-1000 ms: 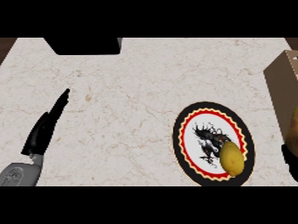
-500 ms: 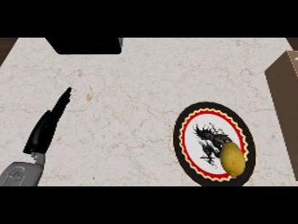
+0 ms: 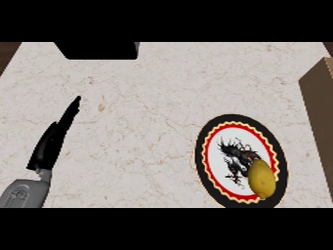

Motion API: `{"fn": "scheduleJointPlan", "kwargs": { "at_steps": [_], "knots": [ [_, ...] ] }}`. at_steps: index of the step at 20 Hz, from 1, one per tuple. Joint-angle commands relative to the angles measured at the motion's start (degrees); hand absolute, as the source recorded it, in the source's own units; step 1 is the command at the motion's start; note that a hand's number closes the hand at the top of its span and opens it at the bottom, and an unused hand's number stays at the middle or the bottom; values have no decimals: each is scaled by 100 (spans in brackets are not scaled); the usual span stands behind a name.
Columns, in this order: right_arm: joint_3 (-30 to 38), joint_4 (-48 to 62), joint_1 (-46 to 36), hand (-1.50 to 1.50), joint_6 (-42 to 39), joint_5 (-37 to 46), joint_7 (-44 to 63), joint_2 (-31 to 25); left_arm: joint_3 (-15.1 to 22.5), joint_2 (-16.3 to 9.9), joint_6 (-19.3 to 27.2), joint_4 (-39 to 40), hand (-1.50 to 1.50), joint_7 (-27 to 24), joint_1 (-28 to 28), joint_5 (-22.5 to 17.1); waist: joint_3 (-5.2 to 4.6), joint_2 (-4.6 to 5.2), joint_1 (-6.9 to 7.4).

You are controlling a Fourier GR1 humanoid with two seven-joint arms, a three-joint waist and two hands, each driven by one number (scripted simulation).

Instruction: Pick the pear from the plate and place it in the cardboard box

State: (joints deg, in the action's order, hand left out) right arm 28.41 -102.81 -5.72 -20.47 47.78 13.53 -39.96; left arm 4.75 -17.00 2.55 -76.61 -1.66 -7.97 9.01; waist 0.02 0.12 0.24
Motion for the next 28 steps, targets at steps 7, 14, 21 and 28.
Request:
{"fn": "scheduleJointPlan", "kwargs": {
  "at_steps": [7,14,21,28],
  "knots": [
    [-23,2737,-469,-150,-635,-691,-1176,-262,-69,49,-17,12,0,-62,-57,56,5,15,63],
    [601,2961,-1196,-150,435,-1603,-1917,651,31,78,-78,-69,0,-79,233,136,10,-25,35],
    [1295,3977,-1688,-150,318,-2605,-2064,778,-189,36,-249,-50,0,103,-155,-29,4,-6,6],
    [2379,5068,-1631,-150,323,-3515,-2779,226,-136,132,-199,78,0,-244,185,95,6,-1,-9]
  ]
}}
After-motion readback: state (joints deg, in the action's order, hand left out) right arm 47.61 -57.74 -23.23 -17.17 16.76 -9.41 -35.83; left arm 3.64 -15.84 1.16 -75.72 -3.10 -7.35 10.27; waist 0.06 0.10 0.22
